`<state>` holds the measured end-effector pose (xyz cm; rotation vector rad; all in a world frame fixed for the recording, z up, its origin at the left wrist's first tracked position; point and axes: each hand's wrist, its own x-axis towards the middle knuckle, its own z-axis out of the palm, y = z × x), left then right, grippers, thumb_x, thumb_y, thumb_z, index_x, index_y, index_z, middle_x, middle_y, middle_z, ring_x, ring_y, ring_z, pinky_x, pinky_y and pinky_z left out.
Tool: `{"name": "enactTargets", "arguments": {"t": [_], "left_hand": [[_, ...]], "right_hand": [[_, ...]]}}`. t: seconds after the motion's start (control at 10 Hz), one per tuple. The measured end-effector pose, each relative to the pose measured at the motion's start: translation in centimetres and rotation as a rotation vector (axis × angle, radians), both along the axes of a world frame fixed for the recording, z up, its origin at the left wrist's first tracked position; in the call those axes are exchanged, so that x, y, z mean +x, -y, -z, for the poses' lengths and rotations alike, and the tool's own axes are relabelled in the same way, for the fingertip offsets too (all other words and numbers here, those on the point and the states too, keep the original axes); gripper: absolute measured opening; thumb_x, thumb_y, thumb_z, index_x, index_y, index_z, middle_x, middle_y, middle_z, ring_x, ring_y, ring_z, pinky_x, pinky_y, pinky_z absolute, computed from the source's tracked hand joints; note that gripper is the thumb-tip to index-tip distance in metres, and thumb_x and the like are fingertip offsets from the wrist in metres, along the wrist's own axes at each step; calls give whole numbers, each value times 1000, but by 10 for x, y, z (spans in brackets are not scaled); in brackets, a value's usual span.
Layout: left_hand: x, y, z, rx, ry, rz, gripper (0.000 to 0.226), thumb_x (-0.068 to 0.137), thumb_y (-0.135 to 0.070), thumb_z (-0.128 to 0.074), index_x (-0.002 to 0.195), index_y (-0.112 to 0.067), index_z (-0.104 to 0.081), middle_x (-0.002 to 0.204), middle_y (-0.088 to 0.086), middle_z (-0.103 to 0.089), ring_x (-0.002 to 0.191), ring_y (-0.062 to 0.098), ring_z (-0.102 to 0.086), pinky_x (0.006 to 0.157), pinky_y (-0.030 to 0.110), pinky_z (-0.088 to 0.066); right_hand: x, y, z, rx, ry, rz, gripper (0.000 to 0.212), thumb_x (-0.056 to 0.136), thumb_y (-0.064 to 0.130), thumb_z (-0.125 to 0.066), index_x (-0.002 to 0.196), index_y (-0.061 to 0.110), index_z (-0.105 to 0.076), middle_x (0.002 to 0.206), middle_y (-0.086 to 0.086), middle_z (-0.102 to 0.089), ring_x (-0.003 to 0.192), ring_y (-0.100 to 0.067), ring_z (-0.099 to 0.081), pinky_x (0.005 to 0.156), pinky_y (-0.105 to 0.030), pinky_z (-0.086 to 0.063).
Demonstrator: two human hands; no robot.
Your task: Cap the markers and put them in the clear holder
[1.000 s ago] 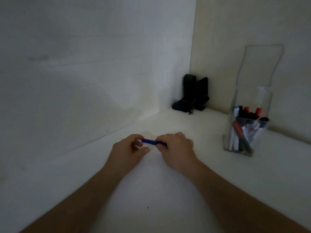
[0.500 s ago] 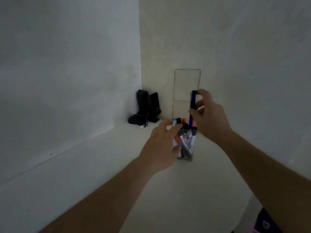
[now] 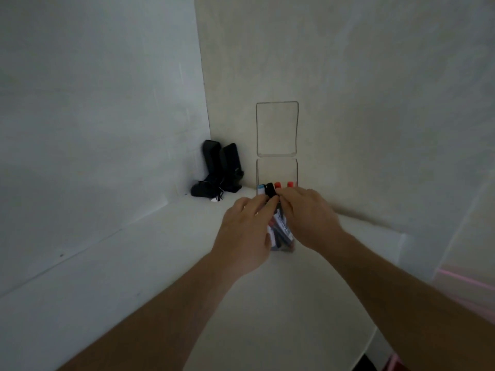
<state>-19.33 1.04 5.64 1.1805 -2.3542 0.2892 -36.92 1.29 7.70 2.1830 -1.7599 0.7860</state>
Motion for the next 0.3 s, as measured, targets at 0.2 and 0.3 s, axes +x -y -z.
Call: {"name": "enactTargets", "arguments": {"t": [0.2,0.3], "left_hand": [[11,-11,-1,72,-15,40,88,90,-36,-63,160,-25,-10,167,-2,-9,146,24,-21,118,42,-31],[41,-18,-9,94,-103,42,78,93,-30,-60,159,-27,-20,165,-2,-22,147,23,-23,122,39,-24]], "right_hand": [[8,-12,-2,-2,-82,115,44,104,41,-28,142,30,-48,140,4,-54,113,-22,-51,92,-41,-48],[25,-28,-3,-169,-54,118,38,98,42,-41,128,30,-60,133,5,-55,115,-24,-47,88,-43,-47]]}}
